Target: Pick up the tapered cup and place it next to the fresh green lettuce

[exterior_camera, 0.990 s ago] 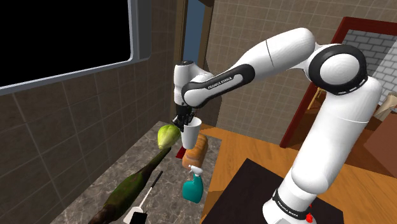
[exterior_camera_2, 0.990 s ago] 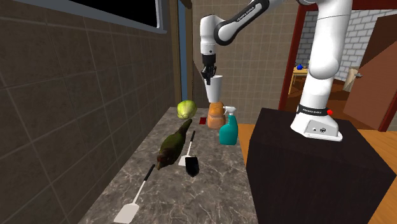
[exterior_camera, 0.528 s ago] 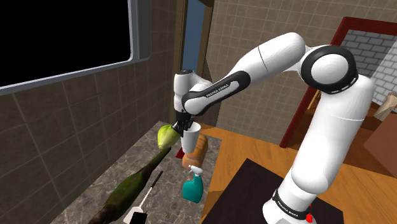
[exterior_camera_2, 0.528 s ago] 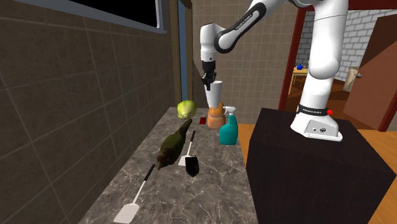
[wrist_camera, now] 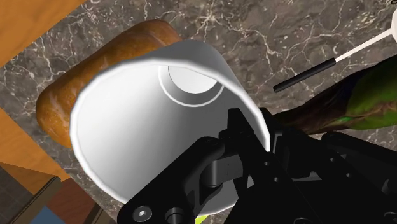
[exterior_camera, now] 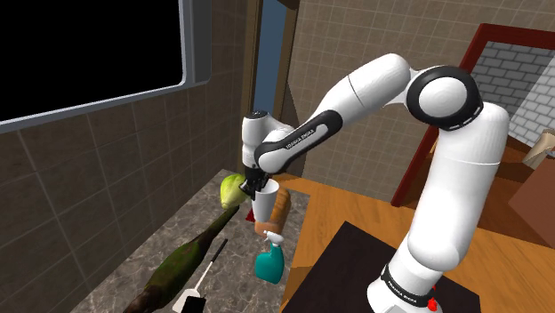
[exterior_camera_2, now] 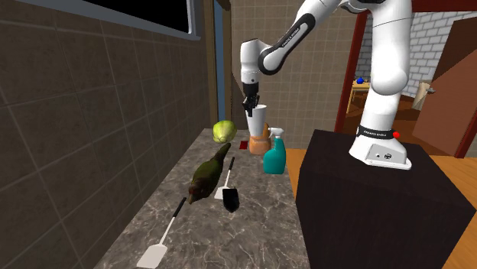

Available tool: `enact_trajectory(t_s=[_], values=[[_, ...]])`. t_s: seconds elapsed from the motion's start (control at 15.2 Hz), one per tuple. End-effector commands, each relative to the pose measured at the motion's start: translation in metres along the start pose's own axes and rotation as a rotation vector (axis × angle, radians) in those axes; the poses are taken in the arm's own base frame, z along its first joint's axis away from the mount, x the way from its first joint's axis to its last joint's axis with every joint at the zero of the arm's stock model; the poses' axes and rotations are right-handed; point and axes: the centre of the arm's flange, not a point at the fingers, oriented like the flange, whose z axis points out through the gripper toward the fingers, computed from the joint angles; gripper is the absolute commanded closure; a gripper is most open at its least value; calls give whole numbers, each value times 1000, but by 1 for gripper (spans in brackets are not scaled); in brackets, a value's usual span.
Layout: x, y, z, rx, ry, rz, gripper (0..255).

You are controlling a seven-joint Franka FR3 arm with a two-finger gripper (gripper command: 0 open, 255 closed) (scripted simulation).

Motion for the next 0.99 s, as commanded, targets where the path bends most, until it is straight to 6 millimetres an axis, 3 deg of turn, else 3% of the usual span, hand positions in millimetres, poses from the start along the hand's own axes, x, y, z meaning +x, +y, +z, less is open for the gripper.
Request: enact_trajectory(t_s=[0.0, 0.92], values=[[-1, -1, 10, 0, 1, 0, 255], [-4, -10, 83, 0, 1, 0, 255]])
